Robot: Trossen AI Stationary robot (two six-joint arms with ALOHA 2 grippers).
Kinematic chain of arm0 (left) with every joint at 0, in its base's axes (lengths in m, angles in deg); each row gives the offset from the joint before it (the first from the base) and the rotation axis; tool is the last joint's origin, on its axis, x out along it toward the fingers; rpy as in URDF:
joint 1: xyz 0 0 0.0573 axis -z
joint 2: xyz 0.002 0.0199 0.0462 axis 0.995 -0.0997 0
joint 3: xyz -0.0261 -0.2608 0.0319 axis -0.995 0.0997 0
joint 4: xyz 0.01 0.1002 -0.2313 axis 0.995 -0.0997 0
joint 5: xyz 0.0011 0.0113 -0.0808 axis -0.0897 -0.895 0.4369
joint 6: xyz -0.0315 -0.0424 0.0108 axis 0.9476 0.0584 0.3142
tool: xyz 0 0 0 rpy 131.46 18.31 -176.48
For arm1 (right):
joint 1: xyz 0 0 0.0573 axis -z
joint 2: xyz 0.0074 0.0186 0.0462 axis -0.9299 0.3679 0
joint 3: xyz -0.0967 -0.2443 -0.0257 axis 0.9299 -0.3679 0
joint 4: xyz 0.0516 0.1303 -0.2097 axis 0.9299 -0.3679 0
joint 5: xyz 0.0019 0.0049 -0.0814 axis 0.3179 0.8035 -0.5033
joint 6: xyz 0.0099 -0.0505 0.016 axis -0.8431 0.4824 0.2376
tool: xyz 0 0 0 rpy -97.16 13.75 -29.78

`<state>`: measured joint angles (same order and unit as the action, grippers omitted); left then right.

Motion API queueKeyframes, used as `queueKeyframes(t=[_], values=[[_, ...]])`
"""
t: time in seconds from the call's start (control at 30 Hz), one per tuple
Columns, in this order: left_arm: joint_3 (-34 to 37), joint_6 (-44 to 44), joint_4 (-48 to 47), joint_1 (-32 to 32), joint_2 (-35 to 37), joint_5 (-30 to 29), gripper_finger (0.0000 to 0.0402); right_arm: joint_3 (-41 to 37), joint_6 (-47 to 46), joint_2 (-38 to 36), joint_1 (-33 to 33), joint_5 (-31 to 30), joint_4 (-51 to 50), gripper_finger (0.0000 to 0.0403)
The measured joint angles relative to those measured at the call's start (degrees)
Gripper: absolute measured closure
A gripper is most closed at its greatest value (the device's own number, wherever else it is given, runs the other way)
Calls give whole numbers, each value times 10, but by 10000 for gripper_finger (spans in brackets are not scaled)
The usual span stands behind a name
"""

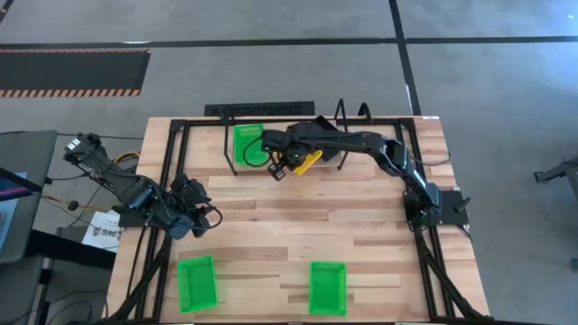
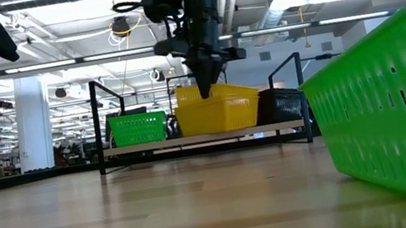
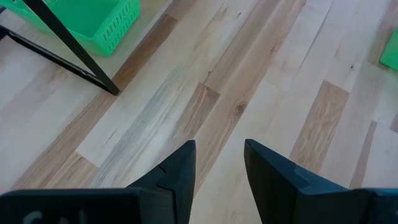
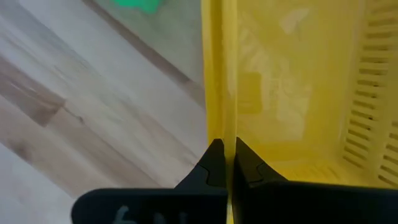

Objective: Stack baskets on shelf by color
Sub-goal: Stack the yellow bin on top of the yellow bins on the shelf

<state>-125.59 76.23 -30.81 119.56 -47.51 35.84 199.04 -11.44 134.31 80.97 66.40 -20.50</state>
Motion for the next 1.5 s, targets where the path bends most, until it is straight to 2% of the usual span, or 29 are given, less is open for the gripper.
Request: queueKeyframes(t=[0.13,0.37,0.67,0.73,0.9,1.03,1.13,1.27,1.37,1.5], values=[[0,0,0,0,0,0,276,0,13,0,7,13,16,389],[0,0,0,0,0,0,276,2,30,0,7,22,24,320],[0,0,0,0,0,0,276,117,39,-1,7,17,19,262],[0,0,0,0,0,0,276,106,37,-20,2,22,37,260],[0,-2,0,0,0,0,276,105,21,-45,-48,20,-87,285],[0,-6,0,0,0,0,276,98,-14,-45,-116,-63,-196,341],[0,-6,0,0,0,0,276,61,-23,-47,-160,-103,-176,391],[0,-7,0,0,0,0,276,0,-55,-49,-175,-115,-163,397],[0,-14,0,0,0,2,276,-71,-55,-43,-164,-111,-138,399],[0,-19,0,0,0,3,276,-127,-28,-48,-135,-92,-111,400]])
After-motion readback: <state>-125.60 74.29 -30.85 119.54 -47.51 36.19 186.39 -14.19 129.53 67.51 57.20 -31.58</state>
